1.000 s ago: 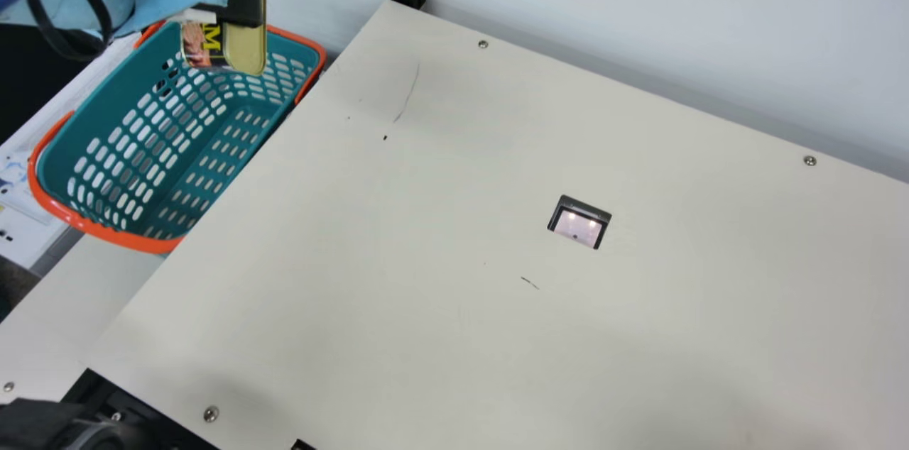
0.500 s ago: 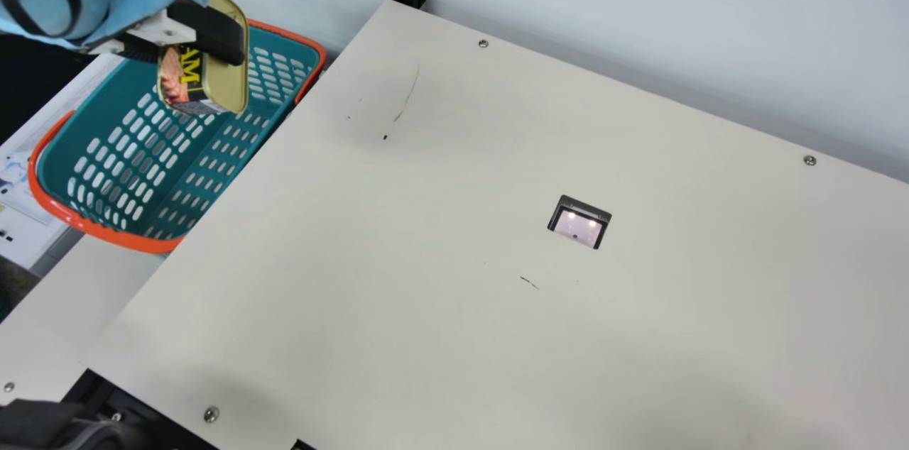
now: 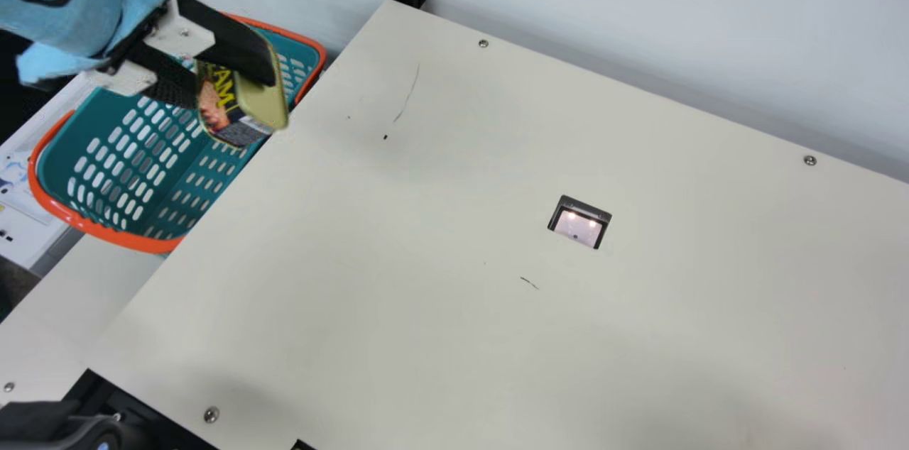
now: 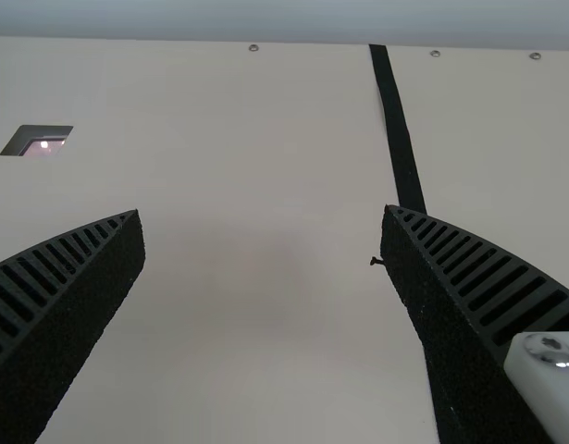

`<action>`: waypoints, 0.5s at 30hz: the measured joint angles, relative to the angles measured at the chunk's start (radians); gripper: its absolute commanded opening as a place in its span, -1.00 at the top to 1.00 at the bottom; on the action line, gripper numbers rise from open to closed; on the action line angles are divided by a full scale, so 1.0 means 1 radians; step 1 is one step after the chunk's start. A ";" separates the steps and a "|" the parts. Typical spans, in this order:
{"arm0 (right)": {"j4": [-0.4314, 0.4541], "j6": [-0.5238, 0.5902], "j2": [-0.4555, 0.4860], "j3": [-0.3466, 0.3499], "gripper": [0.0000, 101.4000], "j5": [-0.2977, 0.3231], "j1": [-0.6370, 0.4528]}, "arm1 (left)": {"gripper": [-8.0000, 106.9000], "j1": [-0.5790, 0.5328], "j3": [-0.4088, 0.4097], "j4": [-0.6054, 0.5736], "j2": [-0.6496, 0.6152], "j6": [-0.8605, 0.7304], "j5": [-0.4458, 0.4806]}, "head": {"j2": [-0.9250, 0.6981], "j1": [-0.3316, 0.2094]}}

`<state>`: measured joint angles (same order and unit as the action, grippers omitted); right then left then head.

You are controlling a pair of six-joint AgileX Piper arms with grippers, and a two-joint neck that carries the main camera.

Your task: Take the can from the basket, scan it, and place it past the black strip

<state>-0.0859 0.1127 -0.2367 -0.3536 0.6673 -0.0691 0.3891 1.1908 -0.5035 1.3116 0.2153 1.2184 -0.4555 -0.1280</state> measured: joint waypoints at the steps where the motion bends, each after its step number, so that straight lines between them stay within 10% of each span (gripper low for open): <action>1: 0.000 0.000 0.000 0.000 -1.00 0.000 0.000 | 0.68 0.000 -0.005 -0.021 0.000 0.012 0.000 | 0.000 0.000; 15: 0.000 0.000 0.000 0.000 -1.00 0.000 0.000 | 0.68 -0.009 -0.100 -0.236 -0.002 0.143 0.002 | 0.000 0.000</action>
<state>-0.0859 0.1127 -0.2367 -0.3536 0.6673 -0.0691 0.3805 1.0910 -0.7395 1.3098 0.3584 1.2202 -0.4555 -0.1280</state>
